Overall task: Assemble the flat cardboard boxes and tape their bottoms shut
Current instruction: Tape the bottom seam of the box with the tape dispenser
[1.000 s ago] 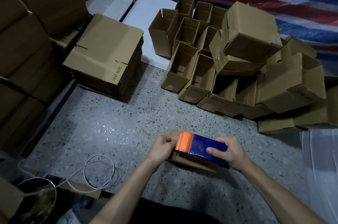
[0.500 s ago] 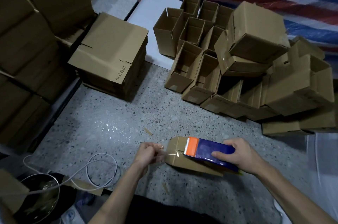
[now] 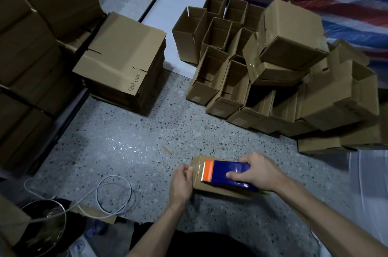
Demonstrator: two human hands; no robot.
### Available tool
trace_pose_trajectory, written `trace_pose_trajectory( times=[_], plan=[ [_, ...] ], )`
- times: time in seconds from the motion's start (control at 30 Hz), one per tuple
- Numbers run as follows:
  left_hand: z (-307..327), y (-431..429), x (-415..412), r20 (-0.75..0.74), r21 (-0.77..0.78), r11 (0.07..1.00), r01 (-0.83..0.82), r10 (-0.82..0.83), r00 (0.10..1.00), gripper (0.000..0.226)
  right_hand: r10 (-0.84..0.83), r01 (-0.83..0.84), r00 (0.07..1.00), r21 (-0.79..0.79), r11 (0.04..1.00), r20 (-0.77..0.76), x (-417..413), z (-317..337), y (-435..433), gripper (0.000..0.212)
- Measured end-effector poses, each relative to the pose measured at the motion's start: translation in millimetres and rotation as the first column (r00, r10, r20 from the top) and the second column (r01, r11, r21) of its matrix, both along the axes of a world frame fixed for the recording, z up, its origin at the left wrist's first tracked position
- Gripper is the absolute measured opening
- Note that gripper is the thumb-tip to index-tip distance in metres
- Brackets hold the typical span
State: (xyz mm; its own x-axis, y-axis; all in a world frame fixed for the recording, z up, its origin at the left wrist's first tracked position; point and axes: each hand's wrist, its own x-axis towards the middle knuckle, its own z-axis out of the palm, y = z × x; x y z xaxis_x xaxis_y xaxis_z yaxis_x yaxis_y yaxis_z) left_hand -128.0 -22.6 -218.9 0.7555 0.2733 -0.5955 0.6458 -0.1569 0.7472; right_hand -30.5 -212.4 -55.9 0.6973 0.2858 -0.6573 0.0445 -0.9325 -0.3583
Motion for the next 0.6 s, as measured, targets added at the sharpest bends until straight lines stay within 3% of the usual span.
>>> trace_pose_trajectory(
  times=[0.13, 0.2, 0.23, 0.3, 0.37, 0.43, 0.6],
  plan=[
    [-7.2, 10.7, 0.1, -0.259, 0.028, 1.0, 0.009, -0.001, 0.966, 0.024, -0.007, 0.007, 1.0, -0.007, 1.0, -0.007, -0.8, 2.2, 2.1, 0.039],
    [-5.8, 15.9, -4.2, -0.138, 0.069, 0.997, -0.047, 0.056, 0.989, 0.008, -0.014, 0.014, 1.0, -0.012, 1.0, 0.006, -2.4, 2.4, 0.7, 0.038],
    [0.8, 15.3, -7.2, -0.014, 0.047, 0.994, -0.097, 0.097, 0.995, 0.015, -0.015, 0.015, 1.0, -0.018, 1.0, 0.012, -3.2, 2.4, 0.6, 0.038],
    [20.3, 5.3, -15.0, 0.132, -0.116, 0.992, -0.057, 0.072, 0.989, 0.049, -0.014, 0.015, 1.0, -0.036, 0.999, 0.021, -4.1, 1.9, 1.5, 0.038],
    [28.4, -9.3, -24.6, 0.173, -0.261, 0.962, 0.081, -0.036, 0.984, 0.063, 0.005, -0.004, 1.0, -0.05, 0.999, 0.01, -3.5, 1.7, 3.0, 0.036],
    [30.3, -13.3, -29.9, 0.18, -0.26, 0.958, 0.125, -0.079, 0.98, 0.06, 0.004, -0.004, 1.0, -0.049, 0.999, 0.004, -2.6, 2.7, 4.3, 0.039],
    [40.1, 1.9, -9.1, 0.149, -0.27, 0.963, -0.023, 0.066, 0.987, 0.049, -0.021, 0.021, 1.0, -0.007, 1.0, 0.017, -0.5, 3.5, 5.0, 0.045]
  ],
)
